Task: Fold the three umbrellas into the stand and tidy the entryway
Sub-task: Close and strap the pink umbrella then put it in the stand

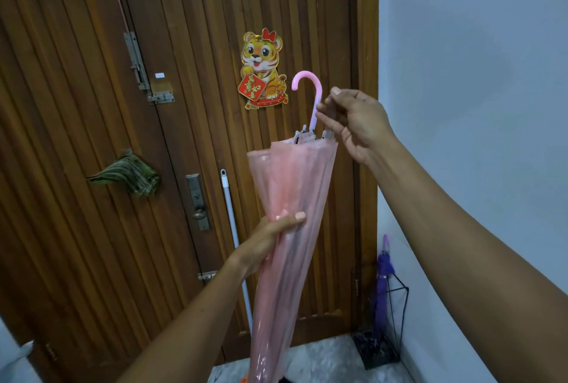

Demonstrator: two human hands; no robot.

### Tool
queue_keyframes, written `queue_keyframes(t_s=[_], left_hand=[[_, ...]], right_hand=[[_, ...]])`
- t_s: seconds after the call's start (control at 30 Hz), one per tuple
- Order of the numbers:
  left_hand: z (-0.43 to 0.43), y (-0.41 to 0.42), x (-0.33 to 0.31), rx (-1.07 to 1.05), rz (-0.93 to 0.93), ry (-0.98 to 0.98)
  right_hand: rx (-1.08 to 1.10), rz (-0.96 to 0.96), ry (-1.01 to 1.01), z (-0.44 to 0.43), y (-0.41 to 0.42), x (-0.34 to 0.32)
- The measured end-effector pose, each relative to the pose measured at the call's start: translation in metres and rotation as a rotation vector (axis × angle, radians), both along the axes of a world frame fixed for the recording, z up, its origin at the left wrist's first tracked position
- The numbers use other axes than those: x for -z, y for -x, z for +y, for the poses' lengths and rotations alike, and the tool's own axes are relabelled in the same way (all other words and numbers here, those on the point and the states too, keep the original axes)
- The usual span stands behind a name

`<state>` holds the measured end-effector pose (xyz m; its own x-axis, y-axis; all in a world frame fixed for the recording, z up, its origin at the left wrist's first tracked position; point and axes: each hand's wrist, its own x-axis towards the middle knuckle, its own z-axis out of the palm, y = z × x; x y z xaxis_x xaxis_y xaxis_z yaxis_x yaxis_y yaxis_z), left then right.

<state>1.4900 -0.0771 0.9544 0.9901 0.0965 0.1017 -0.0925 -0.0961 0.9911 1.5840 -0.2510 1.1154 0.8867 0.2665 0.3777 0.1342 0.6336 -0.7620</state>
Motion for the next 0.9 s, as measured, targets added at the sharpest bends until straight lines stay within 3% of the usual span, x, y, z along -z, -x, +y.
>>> queue_keyframes(t_s=[0.23,0.43,0.6,0.73,0.9], left_hand=[[-0.001,-0.003,-0.006,-0.01,-0.042,-0.011],[-0.004,-0.011,-0.011,-0.117,-0.091,0.08],[-0.002,-0.014,-0.015,-0.206,-0.091,0.115],[-0.001,-0.017,-0.022,-0.257,-0.076,0.194],[-0.003,-0.02,-0.031,-0.284,-0.012,0.229]], right_hand=[[0.052,-0.134,0.064,0.008,0.004,-0.025],[-0.15,-0.274,0.069,0.013,0.024,-0.024],[-0.333,-0.251,0.021,0.007,0.038,-0.018],[-0.481,-0.243,0.107,0.005,0.046,0.0],[-0.488,0.007,0.186,0.005,0.033,0.046]])
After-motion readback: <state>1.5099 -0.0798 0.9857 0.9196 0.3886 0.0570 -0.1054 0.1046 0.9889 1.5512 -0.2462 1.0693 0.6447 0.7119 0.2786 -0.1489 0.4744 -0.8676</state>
